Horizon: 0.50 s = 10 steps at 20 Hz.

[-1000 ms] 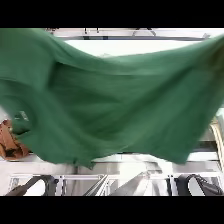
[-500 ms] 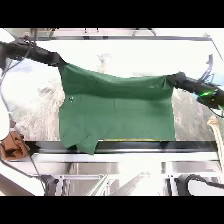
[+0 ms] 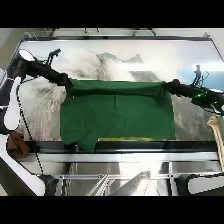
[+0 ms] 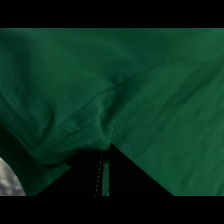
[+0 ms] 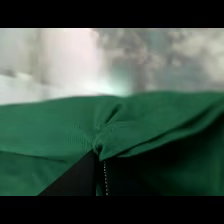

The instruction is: Fold the shirts.

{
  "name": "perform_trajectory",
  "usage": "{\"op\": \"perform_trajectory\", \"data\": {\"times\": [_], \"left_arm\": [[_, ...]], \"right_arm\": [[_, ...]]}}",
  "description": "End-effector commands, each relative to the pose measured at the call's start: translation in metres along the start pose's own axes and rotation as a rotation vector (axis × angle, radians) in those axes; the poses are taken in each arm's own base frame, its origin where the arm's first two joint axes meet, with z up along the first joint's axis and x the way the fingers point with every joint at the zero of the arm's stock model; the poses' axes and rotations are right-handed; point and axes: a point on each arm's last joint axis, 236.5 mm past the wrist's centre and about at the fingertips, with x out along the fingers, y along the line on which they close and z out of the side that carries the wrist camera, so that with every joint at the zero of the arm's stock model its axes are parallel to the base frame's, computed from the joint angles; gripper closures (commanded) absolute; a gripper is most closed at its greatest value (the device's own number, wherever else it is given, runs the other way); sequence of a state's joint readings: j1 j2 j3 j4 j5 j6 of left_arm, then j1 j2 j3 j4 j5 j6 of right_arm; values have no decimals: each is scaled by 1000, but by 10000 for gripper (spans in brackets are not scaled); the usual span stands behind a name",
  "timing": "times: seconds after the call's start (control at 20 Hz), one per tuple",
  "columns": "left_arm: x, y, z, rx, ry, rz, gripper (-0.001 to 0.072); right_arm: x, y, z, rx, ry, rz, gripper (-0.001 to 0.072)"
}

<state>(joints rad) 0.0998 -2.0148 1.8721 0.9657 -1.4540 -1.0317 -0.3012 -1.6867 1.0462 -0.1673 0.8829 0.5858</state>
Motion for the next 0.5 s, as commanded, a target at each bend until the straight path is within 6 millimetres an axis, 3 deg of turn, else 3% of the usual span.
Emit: {"op": "perform_trajectory", "data": {"times": [0.0, 0.3, 0.35, 0.4, 0.45], "left_arm": [[22, 1, -37, -70, 107, -54, 682], [33, -3, -60, -138, 173, -89, 686], [28, -8, -62, -136, 187, -98, 541], [19, -13, -62, -135, 202, -107, 331], [6, -18, -60, -135, 214, -116, 209]], "right_arm": [[-5, -32, -32, -30, 142, -105, 694], [-5, -36, -41, -40, 178, -110, 679], [-7, -32, -43, -24, 185, -97, 574], [-12, -26, -42, -12, 189, -78, 547], [-19, -19, -39, -2, 189, -58, 547]]}}
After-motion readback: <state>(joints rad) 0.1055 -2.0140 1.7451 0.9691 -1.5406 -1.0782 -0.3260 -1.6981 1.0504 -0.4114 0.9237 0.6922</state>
